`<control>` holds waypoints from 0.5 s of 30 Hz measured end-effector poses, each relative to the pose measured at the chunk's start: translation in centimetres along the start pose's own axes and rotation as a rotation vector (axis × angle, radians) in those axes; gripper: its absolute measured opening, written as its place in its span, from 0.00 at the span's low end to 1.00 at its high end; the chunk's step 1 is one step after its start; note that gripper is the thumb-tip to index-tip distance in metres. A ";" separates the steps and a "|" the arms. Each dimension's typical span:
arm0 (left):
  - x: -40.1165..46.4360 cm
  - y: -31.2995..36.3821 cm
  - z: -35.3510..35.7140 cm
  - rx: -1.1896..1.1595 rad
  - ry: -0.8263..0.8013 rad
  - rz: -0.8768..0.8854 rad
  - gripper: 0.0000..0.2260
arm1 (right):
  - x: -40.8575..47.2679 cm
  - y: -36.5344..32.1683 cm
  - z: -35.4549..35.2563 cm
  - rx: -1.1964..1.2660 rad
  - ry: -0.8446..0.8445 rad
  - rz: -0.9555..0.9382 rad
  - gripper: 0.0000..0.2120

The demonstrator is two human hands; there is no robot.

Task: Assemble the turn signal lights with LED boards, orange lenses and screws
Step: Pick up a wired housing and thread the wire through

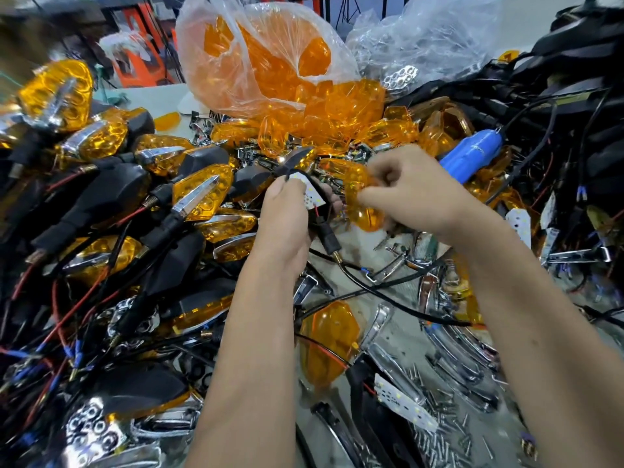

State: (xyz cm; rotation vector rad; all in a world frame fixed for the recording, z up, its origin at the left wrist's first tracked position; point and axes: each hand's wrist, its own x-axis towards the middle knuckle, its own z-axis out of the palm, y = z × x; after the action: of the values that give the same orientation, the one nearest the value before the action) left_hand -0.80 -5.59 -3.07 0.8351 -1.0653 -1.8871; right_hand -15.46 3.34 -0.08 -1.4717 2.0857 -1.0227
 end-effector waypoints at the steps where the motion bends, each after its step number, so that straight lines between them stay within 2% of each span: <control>1: 0.0 0.0 0.1 -0.041 -0.022 -0.016 0.09 | -0.1 0.0 0.0 0.169 0.044 -0.030 0.13; 4: 0.0 0.0 0.2 -0.144 -0.075 -0.075 0.09 | -0.2 -0.4 0.1 0.599 0.066 -0.079 0.07; 6: 0.0 0.0 0.3 -0.173 -0.096 -0.078 0.11 | -0.1 -0.4 0.3 0.725 0.060 -0.058 0.13; 9: 0.0 0.1 0.3 -0.167 -0.109 -0.062 0.12 | 0.2 0.0 0.8 0.716 0.025 -0.043 0.15; 12: -0.1 0.1 0.5 -0.130 -0.105 -0.072 0.12 | 0.6 0.0 1.3 0.730 0.018 0.014 0.23; 15: -0.2 -0.2 0.8 -0.085 -0.107 -0.087 0.13 | 0.6 -0.3 1.3 0.686 0.043 0.024 0.16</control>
State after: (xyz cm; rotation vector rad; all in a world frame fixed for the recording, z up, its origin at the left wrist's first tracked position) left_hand -1.43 -5.06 -2.83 0.7504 -1.0189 -2.0551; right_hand -14.60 2.27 -0.67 -1.0684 1.5246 -1.5617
